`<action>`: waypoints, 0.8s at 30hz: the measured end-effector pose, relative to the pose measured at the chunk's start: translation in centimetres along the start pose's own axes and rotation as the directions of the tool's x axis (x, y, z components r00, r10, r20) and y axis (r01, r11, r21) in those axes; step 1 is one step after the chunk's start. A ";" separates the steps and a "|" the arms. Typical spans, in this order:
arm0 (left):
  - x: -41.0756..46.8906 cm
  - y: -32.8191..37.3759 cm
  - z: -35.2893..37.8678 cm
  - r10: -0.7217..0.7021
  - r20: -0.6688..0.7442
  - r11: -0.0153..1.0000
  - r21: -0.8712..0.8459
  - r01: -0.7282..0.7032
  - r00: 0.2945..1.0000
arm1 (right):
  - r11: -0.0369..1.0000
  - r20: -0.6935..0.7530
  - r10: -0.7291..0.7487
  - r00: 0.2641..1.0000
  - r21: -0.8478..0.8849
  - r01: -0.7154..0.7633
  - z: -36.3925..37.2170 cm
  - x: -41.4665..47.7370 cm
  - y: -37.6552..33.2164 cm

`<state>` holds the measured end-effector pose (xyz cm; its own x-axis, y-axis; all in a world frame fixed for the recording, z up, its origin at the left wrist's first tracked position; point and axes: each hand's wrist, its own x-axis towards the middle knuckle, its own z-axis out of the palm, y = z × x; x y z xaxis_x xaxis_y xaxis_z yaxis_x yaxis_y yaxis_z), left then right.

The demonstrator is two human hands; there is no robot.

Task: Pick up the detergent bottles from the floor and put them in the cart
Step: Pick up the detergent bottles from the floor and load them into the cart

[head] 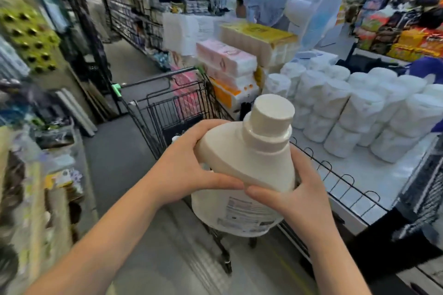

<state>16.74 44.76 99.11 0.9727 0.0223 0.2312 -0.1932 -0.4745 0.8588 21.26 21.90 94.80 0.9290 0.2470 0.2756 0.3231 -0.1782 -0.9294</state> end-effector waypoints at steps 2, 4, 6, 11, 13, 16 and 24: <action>0.7 -1.9 -2.0 -0.029 -0.048 1.000 -0.003 0.028 0.998 | 1.000 0.049 -0.010 0.999 0.004 0.010 2.5 2.3 0.3; 1.6 -3.7 -3.8 -0.049 -0.089 0.999 0.003 0.049 0.995 | 1.000 0.095 -0.027 0.995 0.004 0.026 4.8 4.8 1.0; 2.6 -5.7 -5.5 -0.067 -0.134 0.997 0.021 0.070 0.989 | 0.999 0.146 -0.041 0.988 0.009 0.040 7.2 7.3 1.8; 5.8 -10.1 -9.8 -0.128 -0.189 0.991 0.012 0.133 0.974 | 0.998 0.207 -0.069 0.976 0.020 0.067 13.0 13.5 3.7; 7.7 -11.9 -11.6 -0.155 -0.194 0.987 0.009 0.160 0.969 | 0.997 0.217 -0.069 0.974 0.038 0.062 15.3 16.2 4.6; 11.0 -14.2 -14.1 -0.189 -0.193 0.980 0.031 0.199 0.963 | 0.996 0.220 -0.072 0.973 0.065 0.059 18.3 20.1 5.9; 20.3 -19.6 -20.3 -0.241 -0.125 0.964 0.083 0.252 0.962 | 0.993 0.224 -0.033 0.974 0.119 0.006 24.3 29.4 8.3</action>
<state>37.61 72.35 96.29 0.9665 0.2461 0.0730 0.0696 -0.5250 0.8483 46.86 50.80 89.19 0.8537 0.4600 0.2443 0.3052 -0.0619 -0.9503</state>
